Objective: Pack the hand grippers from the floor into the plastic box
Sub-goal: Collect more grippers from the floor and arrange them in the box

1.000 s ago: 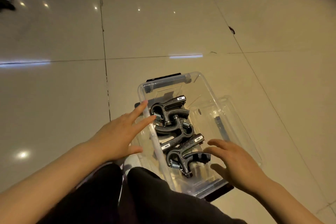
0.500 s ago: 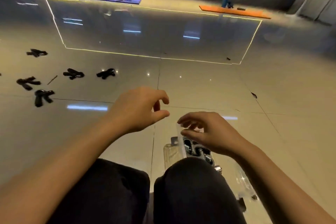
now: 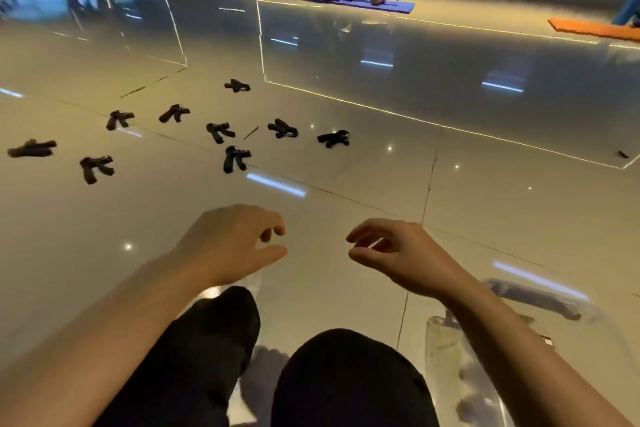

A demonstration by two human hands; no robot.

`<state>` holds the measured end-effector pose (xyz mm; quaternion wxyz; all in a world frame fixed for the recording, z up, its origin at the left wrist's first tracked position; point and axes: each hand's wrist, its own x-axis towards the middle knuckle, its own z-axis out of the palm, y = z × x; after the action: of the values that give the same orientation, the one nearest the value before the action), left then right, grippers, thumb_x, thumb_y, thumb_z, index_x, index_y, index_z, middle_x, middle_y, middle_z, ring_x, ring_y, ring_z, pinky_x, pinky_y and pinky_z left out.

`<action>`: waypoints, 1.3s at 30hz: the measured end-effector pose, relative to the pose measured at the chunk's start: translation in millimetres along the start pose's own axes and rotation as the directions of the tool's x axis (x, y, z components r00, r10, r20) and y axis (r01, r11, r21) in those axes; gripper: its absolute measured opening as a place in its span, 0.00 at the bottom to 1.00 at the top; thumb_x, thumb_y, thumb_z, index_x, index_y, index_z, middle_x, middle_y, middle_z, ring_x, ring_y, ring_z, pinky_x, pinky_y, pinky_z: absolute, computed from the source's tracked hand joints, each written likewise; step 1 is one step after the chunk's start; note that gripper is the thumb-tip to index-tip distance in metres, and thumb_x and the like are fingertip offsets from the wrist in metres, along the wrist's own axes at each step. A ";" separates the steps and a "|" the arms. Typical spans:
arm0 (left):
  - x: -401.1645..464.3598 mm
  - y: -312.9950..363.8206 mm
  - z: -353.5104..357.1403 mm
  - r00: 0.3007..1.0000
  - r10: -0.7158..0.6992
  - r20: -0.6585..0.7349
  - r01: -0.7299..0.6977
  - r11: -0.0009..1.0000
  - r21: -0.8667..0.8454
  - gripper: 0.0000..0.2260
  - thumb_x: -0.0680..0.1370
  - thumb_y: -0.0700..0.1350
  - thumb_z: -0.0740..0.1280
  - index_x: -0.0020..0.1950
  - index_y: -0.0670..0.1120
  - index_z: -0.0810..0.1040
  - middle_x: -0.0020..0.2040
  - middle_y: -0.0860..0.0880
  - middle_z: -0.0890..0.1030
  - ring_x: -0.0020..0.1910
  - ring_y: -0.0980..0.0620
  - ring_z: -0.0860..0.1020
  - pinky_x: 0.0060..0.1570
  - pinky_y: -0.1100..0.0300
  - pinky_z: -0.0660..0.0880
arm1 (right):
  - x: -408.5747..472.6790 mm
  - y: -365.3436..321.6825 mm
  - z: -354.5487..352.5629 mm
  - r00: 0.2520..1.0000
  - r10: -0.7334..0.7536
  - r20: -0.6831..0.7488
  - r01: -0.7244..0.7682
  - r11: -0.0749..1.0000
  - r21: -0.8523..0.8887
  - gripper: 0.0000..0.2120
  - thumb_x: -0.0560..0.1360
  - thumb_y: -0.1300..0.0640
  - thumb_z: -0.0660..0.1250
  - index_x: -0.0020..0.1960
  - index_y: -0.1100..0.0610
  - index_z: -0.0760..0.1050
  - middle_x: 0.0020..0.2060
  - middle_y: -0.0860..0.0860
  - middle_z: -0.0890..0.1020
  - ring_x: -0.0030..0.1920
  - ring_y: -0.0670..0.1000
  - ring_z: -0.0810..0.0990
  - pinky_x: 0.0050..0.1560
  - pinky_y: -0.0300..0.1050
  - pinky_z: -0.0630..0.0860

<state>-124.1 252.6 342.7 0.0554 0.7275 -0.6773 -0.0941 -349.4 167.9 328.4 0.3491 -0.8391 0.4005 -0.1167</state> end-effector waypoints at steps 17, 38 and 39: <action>95.3 -116.7 -54.8 0.995 -0.060 -0.074 0.070 0.989 0.132 0.15 0.77 0.59 0.60 0.61 0.55 0.72 0.53 0.57 0.76 0.46 0.58 0.72 0.44 0.61 0.68 | 164.8 -83.7 -11.4 0.990 0.020 -0.139 -0.016 0.999 0.031 0.13 0.75 0.47 0.66 0.58 0.50 0.76 0.52 0.45 0.79 0.49 0.45 0.76 0.45 0.40 0.71; 395.1 -236.4 25.2 0.989 -0.148 -0.016 0.136 0.942 -0.306 0.13 0.75 0.55 0.66 0.57 0.53 0.75 0.45 0.58 0.76 0.45 0.59 0.75 0.49 0.59 0.75 | 421.1 61.5 -34.4 0.966 0.257 -0.014 -0.257 0.966 -0.021 0.12 0.76 0.47 0.65 0.58 0.47 0.74 0.54 0.43 0.76 0.50 0.42 0.75 0.51 0.39 0.74; 410.2 -247.8 32.2 0.987 -0.162 0.007 0.156 0.937 -0.312 0.13 0.75 0.55 0.66 0.57 0.53 0.75 0.45 0.58 0.76 0.45 0.59 0.75 0.49 0.59 0.76 | 438.2 71.8 -31.7 0.959 0.282 -0.007 -0.282 0.959 -0.013 0.12 0.76 0.47 0.66 0.59 0.47 0.73 0.54 0.44 0.76 0.50 0.43 0.75 0.51 0.39 0.74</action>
<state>137.3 -135.5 234.4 0.1681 0.7627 -0.5925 -0.1973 -121.1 -209.3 266.1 0.3556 -0.7755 0.5177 -0.0650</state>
